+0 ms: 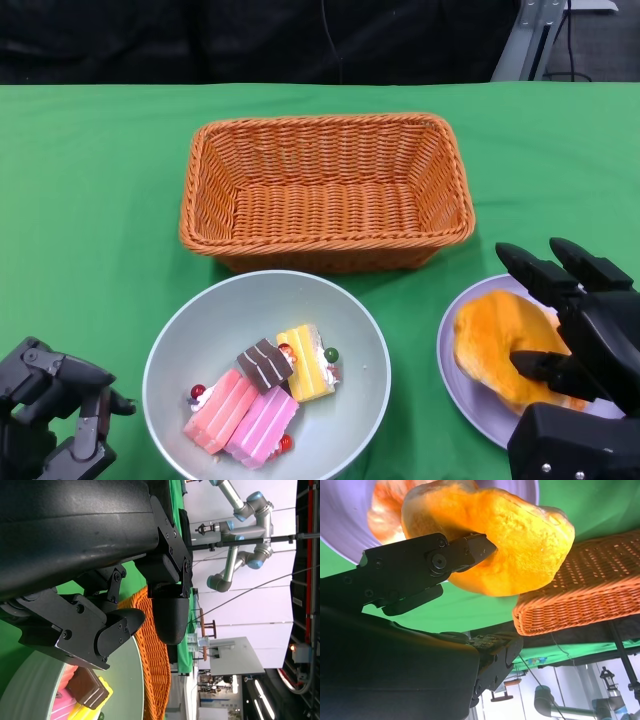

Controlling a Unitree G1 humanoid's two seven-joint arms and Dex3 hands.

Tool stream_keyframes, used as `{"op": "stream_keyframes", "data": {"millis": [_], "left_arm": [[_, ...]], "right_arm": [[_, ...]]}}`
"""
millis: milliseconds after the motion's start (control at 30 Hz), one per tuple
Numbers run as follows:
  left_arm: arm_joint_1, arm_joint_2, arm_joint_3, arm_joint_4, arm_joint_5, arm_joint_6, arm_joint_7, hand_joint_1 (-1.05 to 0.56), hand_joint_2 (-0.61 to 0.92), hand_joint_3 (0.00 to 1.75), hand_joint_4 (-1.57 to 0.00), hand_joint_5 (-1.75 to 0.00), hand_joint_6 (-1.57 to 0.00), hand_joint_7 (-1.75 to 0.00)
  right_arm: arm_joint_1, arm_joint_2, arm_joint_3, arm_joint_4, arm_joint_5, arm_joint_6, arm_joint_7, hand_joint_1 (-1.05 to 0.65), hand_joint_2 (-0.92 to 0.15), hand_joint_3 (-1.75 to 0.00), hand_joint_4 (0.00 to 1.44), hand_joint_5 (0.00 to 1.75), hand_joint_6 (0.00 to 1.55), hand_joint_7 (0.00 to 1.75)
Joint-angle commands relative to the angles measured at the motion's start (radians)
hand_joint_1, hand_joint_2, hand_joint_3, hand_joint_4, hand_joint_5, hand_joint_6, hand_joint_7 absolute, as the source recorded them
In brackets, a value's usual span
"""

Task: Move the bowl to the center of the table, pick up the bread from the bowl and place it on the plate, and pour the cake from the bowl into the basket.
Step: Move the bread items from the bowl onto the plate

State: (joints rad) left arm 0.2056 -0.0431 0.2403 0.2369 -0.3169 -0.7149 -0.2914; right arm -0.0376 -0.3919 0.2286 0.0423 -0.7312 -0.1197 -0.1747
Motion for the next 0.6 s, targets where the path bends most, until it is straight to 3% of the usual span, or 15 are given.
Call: {"op": "stream_keyframes", "data": {"millis": [33,600], "left_arm": [[0.003,0.009,0.004,-0.003,0.000,-0.010,0.005,0.01,0.62,1.00,-0.77,-1.47,-0.76,-1.26],[-0.001,0.011,0.005,0.009,0.009,-0.026,0.007,0.01,0.65,0.95,-0.77,-1.47,-0.77,-1.23]], "right_arm": [[-0.020,0.002,0.008,0.018,-0.002,0.010,0.014,-0.50,-0.90,-0.01,0.17,0.01,0.24,0.00],[-0.051,0.007,0.037,0.055,-0.014,0.011,0.014,-0.50,-0.91,0.00,0.19,0.01,0.26,0.00]]}}
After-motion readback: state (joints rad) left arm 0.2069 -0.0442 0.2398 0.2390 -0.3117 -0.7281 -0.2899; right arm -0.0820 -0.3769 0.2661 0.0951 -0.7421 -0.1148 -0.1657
